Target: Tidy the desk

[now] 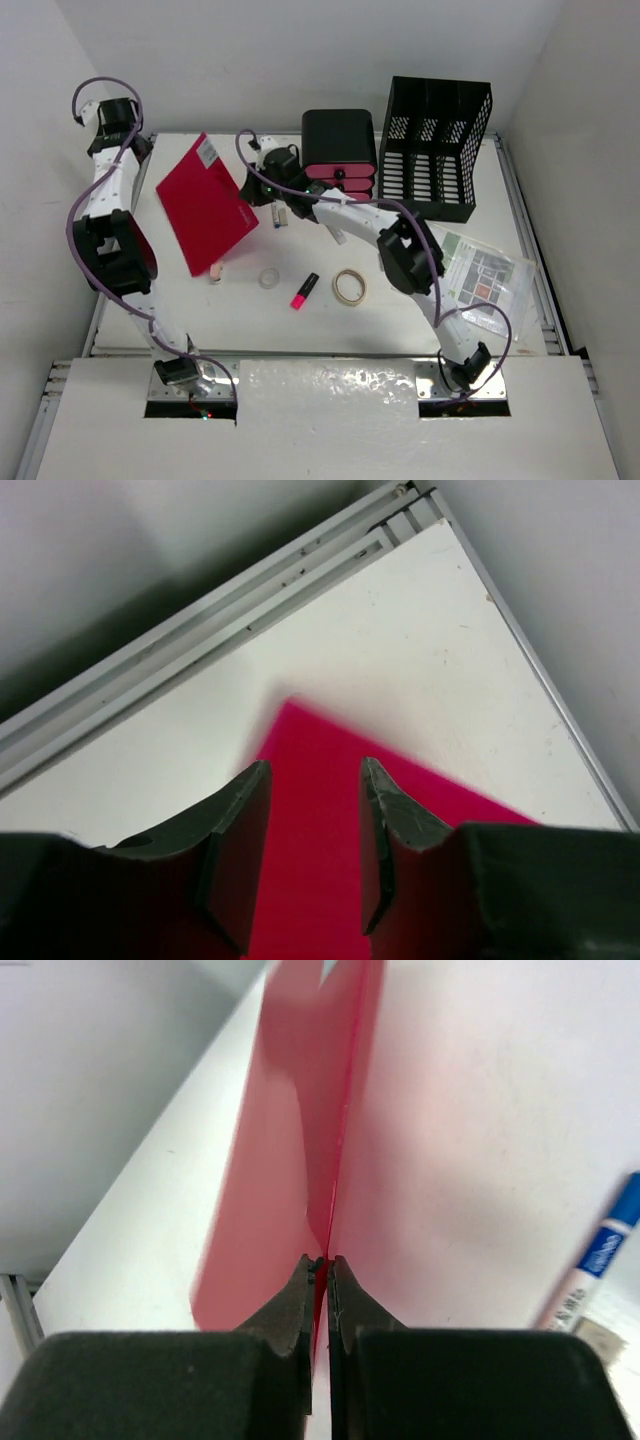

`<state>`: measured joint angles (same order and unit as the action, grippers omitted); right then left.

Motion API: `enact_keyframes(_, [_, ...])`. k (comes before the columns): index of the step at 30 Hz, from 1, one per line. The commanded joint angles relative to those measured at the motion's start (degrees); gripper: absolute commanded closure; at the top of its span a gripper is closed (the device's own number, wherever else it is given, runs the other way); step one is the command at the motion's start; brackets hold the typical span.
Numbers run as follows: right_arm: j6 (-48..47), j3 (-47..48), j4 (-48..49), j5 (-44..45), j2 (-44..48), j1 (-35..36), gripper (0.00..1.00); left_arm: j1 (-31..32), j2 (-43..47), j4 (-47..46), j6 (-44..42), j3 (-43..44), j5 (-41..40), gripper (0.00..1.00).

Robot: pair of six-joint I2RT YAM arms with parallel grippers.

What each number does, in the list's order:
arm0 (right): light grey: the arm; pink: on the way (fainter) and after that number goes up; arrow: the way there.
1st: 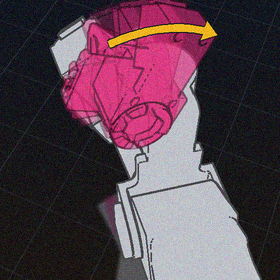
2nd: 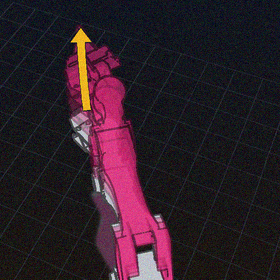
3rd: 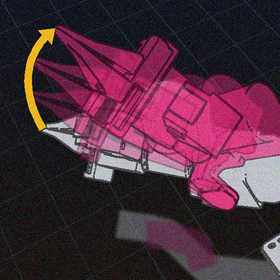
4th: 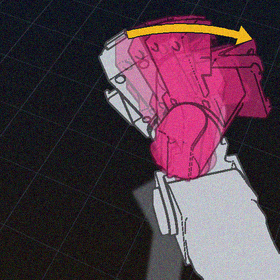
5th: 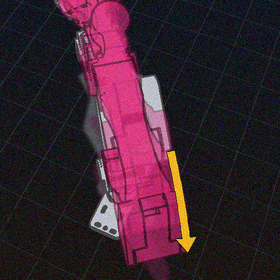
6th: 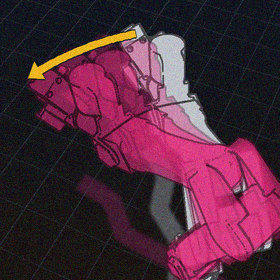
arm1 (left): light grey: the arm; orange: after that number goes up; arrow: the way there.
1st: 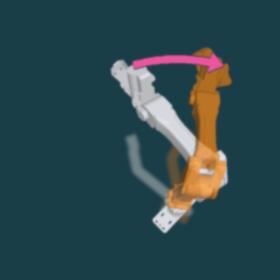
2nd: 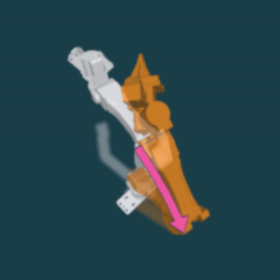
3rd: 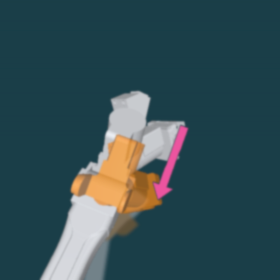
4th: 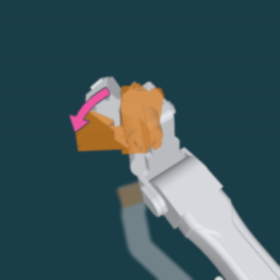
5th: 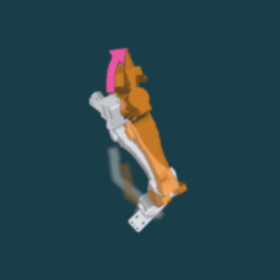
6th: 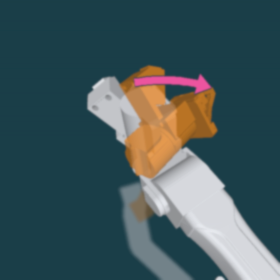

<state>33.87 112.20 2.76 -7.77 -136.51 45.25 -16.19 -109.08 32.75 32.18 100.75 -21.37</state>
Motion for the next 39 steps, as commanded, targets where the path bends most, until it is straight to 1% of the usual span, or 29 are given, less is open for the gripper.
enact_keyframes(1, [-6.18, -2.51, 1.10, 0.56, 6.60, 0.45, 1.00, -0.16, 0.62, -2.07, 1.39, -3.97, 1.50, 0.66])
enact_keyframes(3, [-6.09, -4.09, 1.63, 0.83, 7.39, 0.45, 1.00, -0.16, -0.08, -3.04, 2.00, -5.56, 1.77, 0.66])
enact_keyframes(4, [-5.92, -4.62, 1.80, 0.91, 7.48, 0.45, 1.00, -0.16, -0.61, -3.05, 2.18, -6.52, 1.77, 0.68])
enact_keyframes(6, [-5.39, -6.11, 2.59, 1.26, 7.57, 0.45, 1.00, -0.25, -3.15, -1.13, 2.36, -6.10, 1.42, 0.96])
enact_keyframes(7, [-5.22, -6.64, 2.86, 1.27, 7.48, 0.45, 1.00, -0.25, -4.20, -0.33, 2.53, -5.92, 1.41, 0.96])
enact_keyframes(8, [-5.04, -6.99, 3.03, 1.35, 7.31, 0.45, 1.00, -0.25, -5.78, 0.38, 2.45, -5.92, 1.50, 1.00])
enact_keyframes(15, [-3.64, -5.24, 2.60, 1.09, 4.59, 0.45, 1.00, -0.25, -7.73, -0.06, 2.53, -10.57, 3.96, 1.00])
enact_keyframes(19, [-3.28, -4.80, 2.25, 0.65, 4.14, 0.45, 1.00, -0.25, -10.45, 3.45, 2.27, -10.40, 2.91, 1.00])
enact_keyframes(22, [-3.28, -4.98, 1.72, 0.48, 3.62, 0.45, 1.00, -0.16, -10.54, 5.56, 3.75, -12.76, 2.74, 1.00])
enact_keyframes(25, [-3.11, -5.67, 1.63, 0.39, 3.62, 0.45, 1.00, -0.16, -10.37, 8.02, 4.46, -14.44, -0.07, 1.00])
enact_keyframes(26, [-3.11, -5.94, 1.89, 0.47, 3.70, 0.45, 1.00, -0.08, -10.28, 10.12, 4.90, -14.53, -2.95, 1.00])
enact_keyframes(29, [-2.84, -6.99, 2.51, 0.30, 3.97, 0.45, 1.00, 0.01, -9.84, 13.81, 5.78, -14.97, -6.57, 1.00])
enact_keyframes(32, [-2.58, -7.96, 3.21, 0.04, 4.14, 0.45, 1.00, 0.19, -8.26, 16.54, 6.92, -17.51, -9.29, 1.00])
enact_keyframes(35, [-2.75, -8.49, 3.83, 0.04, 4.23, 0.45, 1.00, 0.54, -3.70, 16.64, 7.98, -24.69, -12.47, 1.00])
enact_keyframes(36, [-2.75, -8.49, 4.09, 0.04, 4.23, 0.36, 1.00, 0.63, -1.16, 16.47, 7.98, -26.03, -12.73, 1.00])
enact_keyframes(39, [-2.84, -8.49, 4.27, -0.14, 4.14, 0.36, 1.00, 0.63, 2.54, 17.17, 8.07, -29.98, -13.53, 1.00])
